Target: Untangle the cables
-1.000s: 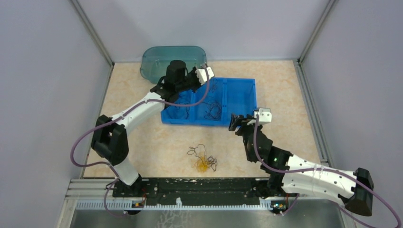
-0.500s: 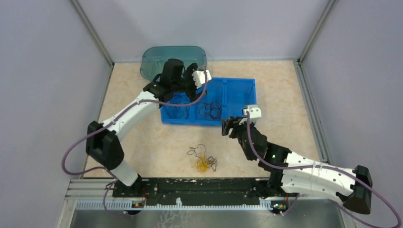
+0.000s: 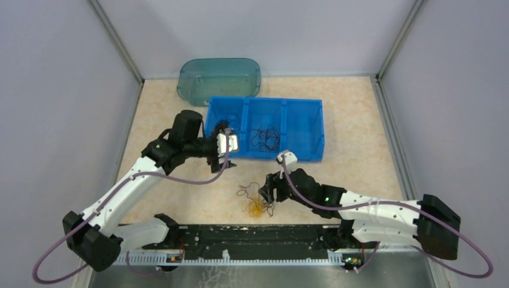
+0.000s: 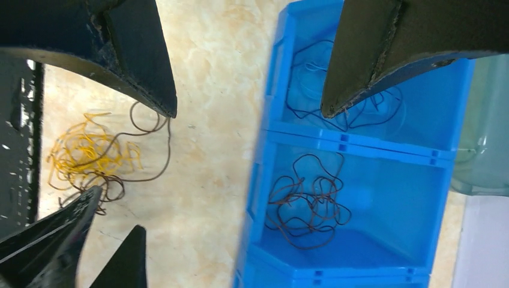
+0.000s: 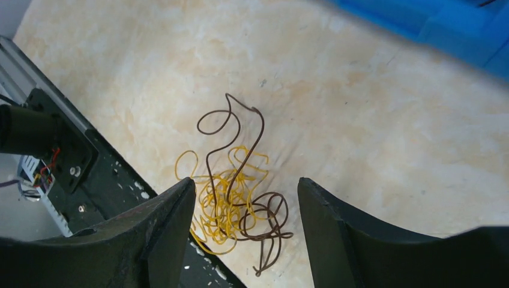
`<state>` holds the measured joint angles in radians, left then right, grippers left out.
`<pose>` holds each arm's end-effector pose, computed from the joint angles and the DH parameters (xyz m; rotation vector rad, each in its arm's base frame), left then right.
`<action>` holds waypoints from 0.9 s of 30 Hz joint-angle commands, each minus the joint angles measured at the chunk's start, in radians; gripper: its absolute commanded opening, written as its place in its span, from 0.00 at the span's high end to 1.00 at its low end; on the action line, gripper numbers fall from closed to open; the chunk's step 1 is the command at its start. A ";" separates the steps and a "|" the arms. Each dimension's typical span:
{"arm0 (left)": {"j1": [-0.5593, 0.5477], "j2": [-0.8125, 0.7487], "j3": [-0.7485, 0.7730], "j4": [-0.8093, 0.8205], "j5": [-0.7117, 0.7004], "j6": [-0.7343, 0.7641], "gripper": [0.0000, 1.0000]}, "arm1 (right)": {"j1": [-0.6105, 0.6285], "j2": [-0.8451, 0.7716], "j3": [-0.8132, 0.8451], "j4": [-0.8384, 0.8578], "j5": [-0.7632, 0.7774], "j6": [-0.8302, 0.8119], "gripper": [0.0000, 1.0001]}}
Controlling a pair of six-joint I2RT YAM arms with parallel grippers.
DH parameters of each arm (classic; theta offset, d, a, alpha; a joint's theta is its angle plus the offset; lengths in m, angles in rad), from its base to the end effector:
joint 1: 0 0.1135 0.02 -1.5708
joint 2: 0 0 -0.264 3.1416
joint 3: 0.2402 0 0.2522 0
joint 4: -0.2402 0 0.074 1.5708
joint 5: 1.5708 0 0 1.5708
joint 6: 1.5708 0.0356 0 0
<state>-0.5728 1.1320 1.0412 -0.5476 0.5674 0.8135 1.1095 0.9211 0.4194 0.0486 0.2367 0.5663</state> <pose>0.1920 -0.1466 0.3280 1.5882 1.4269 -0.4838 0.0972 0.1768 0.2110 -0.4137 2.0687 0.8105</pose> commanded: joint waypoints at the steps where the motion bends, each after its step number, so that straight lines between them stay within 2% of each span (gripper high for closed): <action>1: -0.001 -0.084 -0.047 -0.040 0.067 0.031 0.06 | -0.006 0.123 0.022 0.172 -0.107 0.041 0.37; 7: -0.001 -0.164 -0.101 -0.026 0.076 0.003 0.07 | -0.008 0.286 0.071 0.228 -0.088 0.031 0.51; 12: -0.001 -0.225 -0.135 -0.020 0.104 -0.010 0.08 | -0.008 0.351 0.100 0.244 -0.033 0.018 0.67; 14: -0.001 -0.245 -0.150 -0.015 0.113 -0.024 0.08 | -0.008 0.355 0.110 0.263 -0.025 0.010 0.77; 17: -0.001 -0.279 -0.184 0.005 0.130 -0.058 0.09 | -0.008 0.330 0.123 0.288 -0.031 -0.018 1.00; 22: -0.001 -0.362 -0.260 0.116 0.152 -0.205 0.09 | -0.008 0.211 0.142 0.343 -0.086 -0.088 1.00; 27: -0.001 -0.379 -0.268 0.176 0.201 -0.274 0.10 | -0.008 0.110 0.160 0.383 -0.181 -0.122 1.00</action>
<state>-0.5728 0.7670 0.7765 -0.4698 0.6968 0.6273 1.1091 1.1057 0.5083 0.3214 0.1383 0.4950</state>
